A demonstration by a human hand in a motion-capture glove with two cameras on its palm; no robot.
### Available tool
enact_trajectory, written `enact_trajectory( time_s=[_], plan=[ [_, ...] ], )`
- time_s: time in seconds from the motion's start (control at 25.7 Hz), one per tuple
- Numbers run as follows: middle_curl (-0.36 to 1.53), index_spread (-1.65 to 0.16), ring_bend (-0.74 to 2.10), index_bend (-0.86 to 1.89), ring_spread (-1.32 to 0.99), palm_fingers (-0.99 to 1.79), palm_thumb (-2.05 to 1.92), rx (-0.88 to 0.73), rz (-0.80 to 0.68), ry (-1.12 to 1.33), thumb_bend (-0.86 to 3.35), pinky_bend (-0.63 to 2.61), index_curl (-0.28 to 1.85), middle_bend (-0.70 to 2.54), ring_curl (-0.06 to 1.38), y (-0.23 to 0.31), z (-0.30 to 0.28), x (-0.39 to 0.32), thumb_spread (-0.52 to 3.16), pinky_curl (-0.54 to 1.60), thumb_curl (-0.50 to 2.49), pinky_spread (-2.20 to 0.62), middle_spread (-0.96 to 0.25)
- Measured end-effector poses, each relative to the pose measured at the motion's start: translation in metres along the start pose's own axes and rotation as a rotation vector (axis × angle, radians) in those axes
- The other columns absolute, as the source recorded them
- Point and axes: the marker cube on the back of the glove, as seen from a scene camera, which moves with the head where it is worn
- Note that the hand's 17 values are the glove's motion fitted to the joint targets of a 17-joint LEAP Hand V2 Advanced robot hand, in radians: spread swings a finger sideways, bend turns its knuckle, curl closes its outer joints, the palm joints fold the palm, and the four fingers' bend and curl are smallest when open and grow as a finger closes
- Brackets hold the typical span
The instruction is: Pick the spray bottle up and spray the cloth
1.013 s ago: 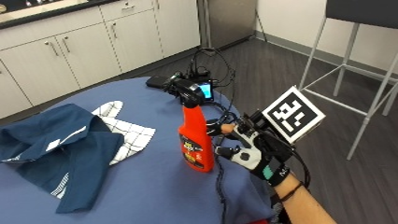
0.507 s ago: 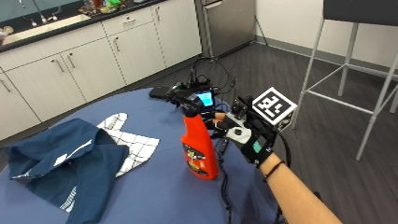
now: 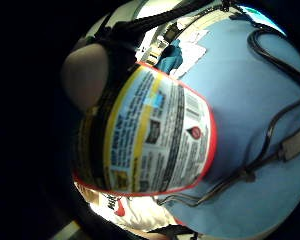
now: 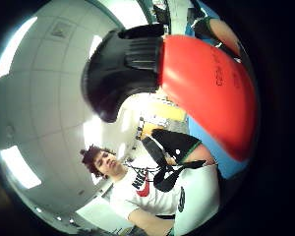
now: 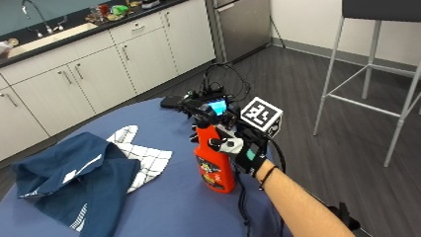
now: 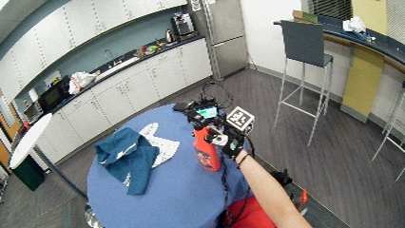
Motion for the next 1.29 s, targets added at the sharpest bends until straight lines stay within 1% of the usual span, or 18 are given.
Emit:
enact_trajectory(
  time_s=[0.16,0.27,0.35,0.47,0.74,0.86,1.01,1.29],
  plan=[
    [0.38,-0.35,0.22,0.12,0.00,0.72,0.60,0.045,-0.022,0.038,-0.02,0.31,0.26,0.29,0.33,-0.004,0.009,0.001,0.99,0.27,0.29,0.22,-0.08],
    [0.38,-0.35,0.23,0.11,-0.01,0.72,0.68,0.113,-0.037,0.050,0.01,0.30,0.26,0.31,0.33,-0.005,0.013,-0.003,0.98,0.27,0.31,0.23,-0.08],
    [0.42,-0.35,0.24,0.11,-0.02,0.84,0.78,0.173,-0.046,0.064,0.06,0.25,0.25,0.41,0.33,-0.006,0.012,-0.005,0.99,0.25,0.34,0.24,-0.10],
    [0.42,-0.34,0.30,0.11,-0.05,0.97,0.88,0.255,-0.060,0.100,0.09,0.25,0.25,0.42,0.34,-0.004,0.009,-0.005,0.96,0.25,0.38,0.24,-0.12],
    [0.43,-0.32,0.41,0.08,-0.08,1.07,0.95,0.337,-0.045,0.139,0.08,0.29,0.24,0.40,0.39,0.004,0.007,-0.016,0.87,0.28,0.45,0.23,-0.12],
    [0.44,-0.31,0.43,0.07,-0.10,1.08,0.97,0.324,-0.009,0.177,0.06,0.31,0.24,0.41,0.40,-0.009,0.007,-0.038,0.83,0.29,0.47,0.22,-0.12],
    [0.45,-0.31,0.44,0.07,-0.10,1.08,0.98,0.246,0.057,0.310,0.04,0.33,0.23,0.41,0.41,-0.039,0.018,-0.072,0.79,0.30,0.50,0.20,-0.12],
    [0.46,-0.31,0.49,0.05,-0.10,1.11,0.99,0.089,0.243,0.455,-0.01,0.39,0.20,0.44,0.42,-0.083,0.039,-0.089,0.76,0.32,0.53,0.18,-0.11]
  ],
)
